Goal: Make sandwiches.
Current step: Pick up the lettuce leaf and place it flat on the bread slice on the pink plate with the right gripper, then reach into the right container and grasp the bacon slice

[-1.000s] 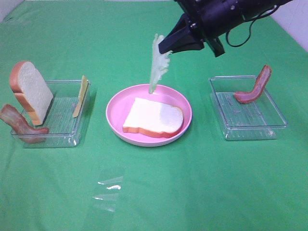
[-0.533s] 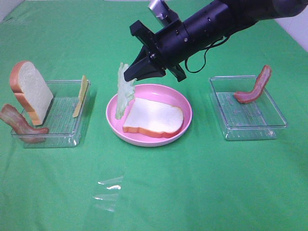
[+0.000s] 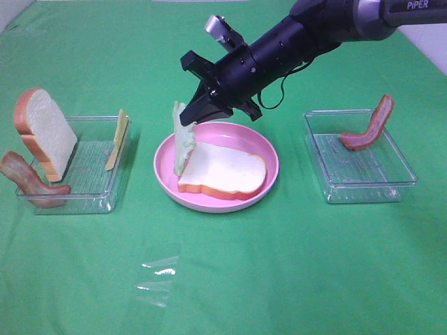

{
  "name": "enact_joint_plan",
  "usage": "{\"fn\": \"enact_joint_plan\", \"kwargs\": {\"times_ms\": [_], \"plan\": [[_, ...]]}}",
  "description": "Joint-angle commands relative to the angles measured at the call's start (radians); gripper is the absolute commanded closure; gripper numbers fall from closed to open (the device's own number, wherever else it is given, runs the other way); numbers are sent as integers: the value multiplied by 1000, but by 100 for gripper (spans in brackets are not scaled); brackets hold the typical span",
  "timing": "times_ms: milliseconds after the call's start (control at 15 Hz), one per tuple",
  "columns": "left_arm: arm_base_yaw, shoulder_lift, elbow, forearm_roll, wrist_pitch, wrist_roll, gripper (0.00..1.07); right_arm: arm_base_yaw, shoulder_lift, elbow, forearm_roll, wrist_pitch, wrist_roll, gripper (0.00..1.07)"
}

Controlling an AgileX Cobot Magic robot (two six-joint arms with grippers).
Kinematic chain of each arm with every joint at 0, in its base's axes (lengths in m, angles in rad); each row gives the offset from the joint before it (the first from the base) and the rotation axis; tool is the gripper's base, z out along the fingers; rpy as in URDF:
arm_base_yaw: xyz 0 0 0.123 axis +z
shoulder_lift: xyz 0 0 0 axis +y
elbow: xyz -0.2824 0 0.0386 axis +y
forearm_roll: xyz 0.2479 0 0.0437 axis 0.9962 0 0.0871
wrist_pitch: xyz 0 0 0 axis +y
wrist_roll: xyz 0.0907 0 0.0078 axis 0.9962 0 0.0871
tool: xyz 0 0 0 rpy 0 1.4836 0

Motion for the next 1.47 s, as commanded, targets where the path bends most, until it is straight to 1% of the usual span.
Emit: {"fn": "enact_joint_plan", "kwargs": {"times_ms": [67, 133, 200, 267, 333, 400, 600, 800, 867, 933, 1000, 1067, 1333, 1467], "plan": [[0, -11, -1, -4, -11, -3, 16, -1, 2, -8, -108, 9, 44, 107], [0, -11, -1, -4, -11, -3, 16, -1, 2, -8, -160, 11, 73, 107], [0, -11, -1, -4, -11, -3, 16, -2, 2, -8, -185, 13, 90, 107], [0, -11, -1, -4, -11, -3, 16, -2, 2, -8, -245, 14, 121, 107], [0, -11, -1, -4, -11, -3, 16, -2, 2, -8, -263, 14, 130, 107], [0, -11, -1, -4, -11, -3, 16, -2, -9, -8, -341, 13, 143, 107], [0, -11, -1, -4, -11, -3, 16, -2, -24, -8, -494, 13, 223, 107], [0, -11, -1, -4, -11, -3, 16, -1, -24, -8, -533, 25, 258, 107], [0, -11, -1, -4, -11, -3, 16, -1, -26, -8, -533, 27, 258, 95], [0, -11, -1, -4, -11, -3, 16, -1, -33, -8, -535, 30, 273, 51], [0, -11, -1, -4, -11, -3, 16, -1, -46, -8, -545, 41, 269, 24], [0, -9, -1, -4, -11, -3, 16, -1, -66, -8, -553, 54, 259, 11], [0, -9, -1, -4, -11, -3, 16, -1, -153, -8, -616, 75, 262, 11], [0, -9, -1, -4, -11, -3, 16, -15, -203, -36, -671, 131, 295, 11]]}}
